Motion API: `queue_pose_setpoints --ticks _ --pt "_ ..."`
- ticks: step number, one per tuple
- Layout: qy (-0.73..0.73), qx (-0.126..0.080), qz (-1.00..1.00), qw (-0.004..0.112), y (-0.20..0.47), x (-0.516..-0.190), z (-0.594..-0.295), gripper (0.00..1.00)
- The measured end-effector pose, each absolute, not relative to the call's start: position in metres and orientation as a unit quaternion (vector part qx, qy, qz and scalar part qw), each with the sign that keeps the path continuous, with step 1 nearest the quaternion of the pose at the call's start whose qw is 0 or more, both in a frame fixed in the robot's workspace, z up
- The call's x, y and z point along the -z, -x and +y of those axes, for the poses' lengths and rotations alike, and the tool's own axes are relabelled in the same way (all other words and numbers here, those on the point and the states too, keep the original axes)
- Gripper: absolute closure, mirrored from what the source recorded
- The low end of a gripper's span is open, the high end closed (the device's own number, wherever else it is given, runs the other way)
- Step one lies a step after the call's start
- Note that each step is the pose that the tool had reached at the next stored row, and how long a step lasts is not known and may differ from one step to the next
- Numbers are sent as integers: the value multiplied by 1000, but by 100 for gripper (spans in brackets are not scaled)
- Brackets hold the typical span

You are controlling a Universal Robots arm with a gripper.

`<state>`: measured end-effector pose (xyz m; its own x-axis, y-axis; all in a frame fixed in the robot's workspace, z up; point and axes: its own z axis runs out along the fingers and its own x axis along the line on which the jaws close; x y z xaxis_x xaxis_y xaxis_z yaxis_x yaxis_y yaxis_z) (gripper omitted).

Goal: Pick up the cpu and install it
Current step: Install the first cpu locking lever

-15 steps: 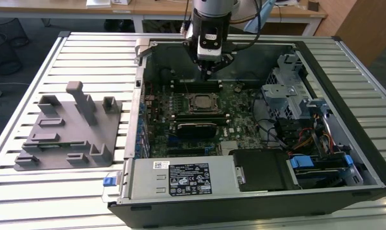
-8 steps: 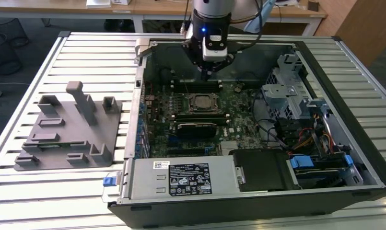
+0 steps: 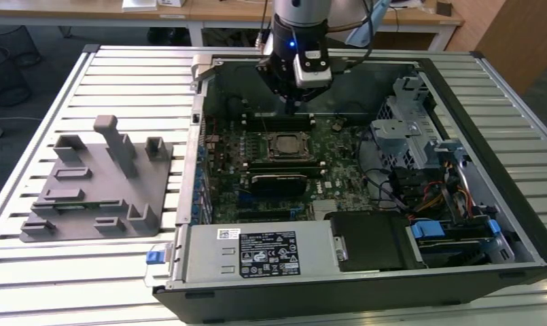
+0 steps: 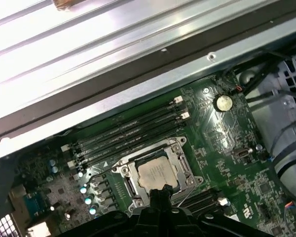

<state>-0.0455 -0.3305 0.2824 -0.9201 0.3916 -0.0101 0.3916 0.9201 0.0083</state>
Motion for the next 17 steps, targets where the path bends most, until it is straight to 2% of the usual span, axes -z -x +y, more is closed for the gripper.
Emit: queue_pose_setpoints --ticks 17 --pt "-72 -3 997 6 51 -278 -331 89"
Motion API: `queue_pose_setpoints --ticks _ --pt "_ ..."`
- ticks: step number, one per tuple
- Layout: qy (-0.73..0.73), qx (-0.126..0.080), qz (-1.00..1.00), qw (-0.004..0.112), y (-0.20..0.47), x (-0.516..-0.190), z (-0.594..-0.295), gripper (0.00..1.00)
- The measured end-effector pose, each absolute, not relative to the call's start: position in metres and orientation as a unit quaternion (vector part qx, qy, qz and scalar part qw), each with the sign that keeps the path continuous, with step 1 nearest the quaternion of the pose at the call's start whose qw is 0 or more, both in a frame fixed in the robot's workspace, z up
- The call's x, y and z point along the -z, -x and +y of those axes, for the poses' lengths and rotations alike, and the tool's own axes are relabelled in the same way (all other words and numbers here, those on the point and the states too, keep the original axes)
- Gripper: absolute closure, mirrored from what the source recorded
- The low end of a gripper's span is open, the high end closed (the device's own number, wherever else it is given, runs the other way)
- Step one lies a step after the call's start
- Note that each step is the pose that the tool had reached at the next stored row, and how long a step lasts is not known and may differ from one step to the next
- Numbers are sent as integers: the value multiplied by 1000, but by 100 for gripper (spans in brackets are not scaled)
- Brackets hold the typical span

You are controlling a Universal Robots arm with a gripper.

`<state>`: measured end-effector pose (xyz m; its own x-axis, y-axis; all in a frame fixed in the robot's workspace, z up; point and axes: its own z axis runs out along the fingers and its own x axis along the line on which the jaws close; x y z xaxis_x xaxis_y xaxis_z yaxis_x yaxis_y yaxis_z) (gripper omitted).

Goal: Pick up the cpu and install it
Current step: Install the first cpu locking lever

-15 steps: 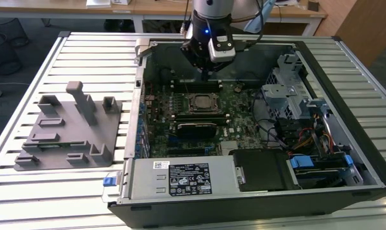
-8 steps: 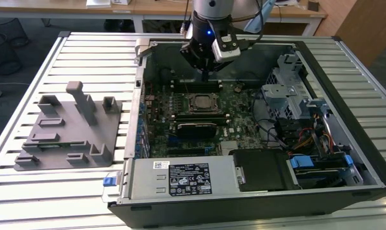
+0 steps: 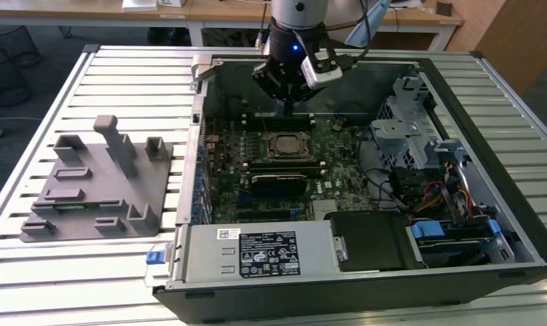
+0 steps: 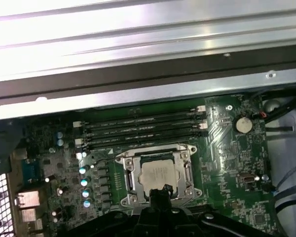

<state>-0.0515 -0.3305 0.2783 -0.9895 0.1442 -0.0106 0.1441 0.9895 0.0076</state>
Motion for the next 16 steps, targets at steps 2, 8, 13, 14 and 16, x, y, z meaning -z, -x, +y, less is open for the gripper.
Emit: queue_pose_setpoints --ticks 2,8,13,14,16 --pt "-72 -3 997 6 60 -278 -331 89" --pt "-42 -4 999 6 68 -275 -331 89" --pt "-21 -4 1000 6 78 -273 -331 89" --pt "-21 -4 1000 6 82 -272 -331 89" --pt "-21 -4 1000 7 91 -271 -331 89"
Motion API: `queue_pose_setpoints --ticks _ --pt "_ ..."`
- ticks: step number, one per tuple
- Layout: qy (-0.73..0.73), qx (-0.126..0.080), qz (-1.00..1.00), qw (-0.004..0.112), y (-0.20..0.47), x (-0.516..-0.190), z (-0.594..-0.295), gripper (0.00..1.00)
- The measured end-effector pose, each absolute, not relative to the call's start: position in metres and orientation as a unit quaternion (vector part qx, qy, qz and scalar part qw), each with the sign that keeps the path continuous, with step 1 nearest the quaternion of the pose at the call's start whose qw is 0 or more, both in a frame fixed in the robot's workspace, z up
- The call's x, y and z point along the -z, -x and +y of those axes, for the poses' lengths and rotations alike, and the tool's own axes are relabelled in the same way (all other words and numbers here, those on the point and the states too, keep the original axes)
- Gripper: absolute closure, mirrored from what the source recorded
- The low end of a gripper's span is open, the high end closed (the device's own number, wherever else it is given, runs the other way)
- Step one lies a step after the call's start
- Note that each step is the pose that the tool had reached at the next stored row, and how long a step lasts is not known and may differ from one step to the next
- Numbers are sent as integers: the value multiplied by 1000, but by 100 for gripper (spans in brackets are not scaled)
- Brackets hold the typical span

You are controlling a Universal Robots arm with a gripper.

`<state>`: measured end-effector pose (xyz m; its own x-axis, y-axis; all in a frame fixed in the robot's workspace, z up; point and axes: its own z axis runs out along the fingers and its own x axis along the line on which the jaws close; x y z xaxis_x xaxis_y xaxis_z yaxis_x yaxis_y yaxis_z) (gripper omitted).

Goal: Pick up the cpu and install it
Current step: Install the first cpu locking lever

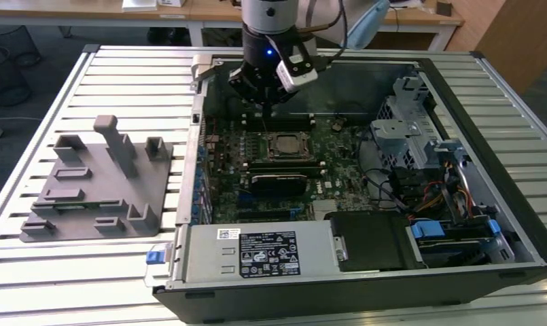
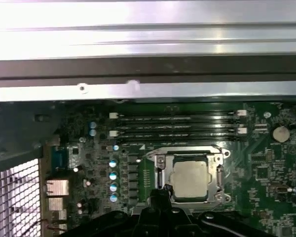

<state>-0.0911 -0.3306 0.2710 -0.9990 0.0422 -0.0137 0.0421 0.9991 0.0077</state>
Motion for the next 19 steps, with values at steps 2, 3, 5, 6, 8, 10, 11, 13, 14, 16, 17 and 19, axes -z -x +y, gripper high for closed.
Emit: queue_pose_setpoints --ticks 2,3,5,6,8,10,11,13,14,16,17,19 --pt "-21 -4 1000 7 98 -270 -331 89" --pt "-21 -4 1000 8 101 -269 -331 89" --pt "-21 -4 1000 8 106 -268 -330 89" --pt "-20 -4 1000 8 109 -267 -330 89" --pt "-20 -3 1000 8 113 -265 -327 89" --pt "-19 -2 1000 8 116 -264 -322 89" --pt "-18 -2 1000 8 117 -263 -319 89" --pt "-17 -2 1000 8 117 -262 -314 89" --pt "-16 -2 1000 8 117 -261 -312 89" --pt "-13 -2 1000 8 117 -260 -308 89" --pt "-11 -2 1000 8 117 -259 -307 89" --pt "-5 -2 1000 9 117 -258 -305 89"
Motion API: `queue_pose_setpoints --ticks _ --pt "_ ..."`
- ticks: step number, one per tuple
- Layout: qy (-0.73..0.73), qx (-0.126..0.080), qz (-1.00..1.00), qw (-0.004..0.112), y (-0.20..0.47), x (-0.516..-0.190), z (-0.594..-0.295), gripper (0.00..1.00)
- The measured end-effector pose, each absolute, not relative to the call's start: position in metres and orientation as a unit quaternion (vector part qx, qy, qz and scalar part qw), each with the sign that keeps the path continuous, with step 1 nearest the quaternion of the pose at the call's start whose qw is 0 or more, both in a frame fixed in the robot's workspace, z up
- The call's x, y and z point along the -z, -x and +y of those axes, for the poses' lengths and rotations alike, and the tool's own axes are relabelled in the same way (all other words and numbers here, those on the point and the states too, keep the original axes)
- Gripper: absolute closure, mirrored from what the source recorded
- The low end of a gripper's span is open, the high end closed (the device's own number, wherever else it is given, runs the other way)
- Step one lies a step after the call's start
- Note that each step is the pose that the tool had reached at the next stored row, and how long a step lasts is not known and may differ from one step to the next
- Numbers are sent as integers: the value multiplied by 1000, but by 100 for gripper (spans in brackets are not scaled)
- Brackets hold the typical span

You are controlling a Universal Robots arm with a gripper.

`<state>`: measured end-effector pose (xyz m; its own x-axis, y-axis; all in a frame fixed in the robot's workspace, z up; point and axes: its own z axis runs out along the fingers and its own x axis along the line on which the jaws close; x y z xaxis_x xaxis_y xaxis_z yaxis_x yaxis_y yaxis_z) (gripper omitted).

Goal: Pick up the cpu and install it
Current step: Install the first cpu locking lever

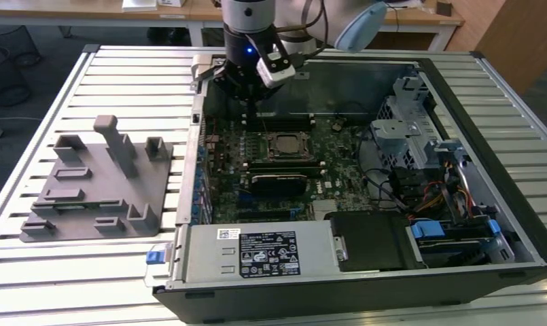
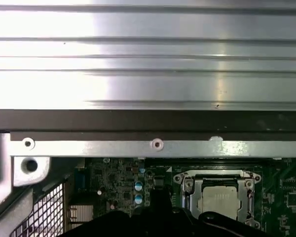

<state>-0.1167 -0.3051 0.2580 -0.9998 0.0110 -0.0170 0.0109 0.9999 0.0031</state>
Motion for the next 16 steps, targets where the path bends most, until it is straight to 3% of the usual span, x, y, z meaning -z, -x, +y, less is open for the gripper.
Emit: queue_pose_setpoints --ticks 16 --pt "-2 -1 1000 9 95 -257 -304 89"
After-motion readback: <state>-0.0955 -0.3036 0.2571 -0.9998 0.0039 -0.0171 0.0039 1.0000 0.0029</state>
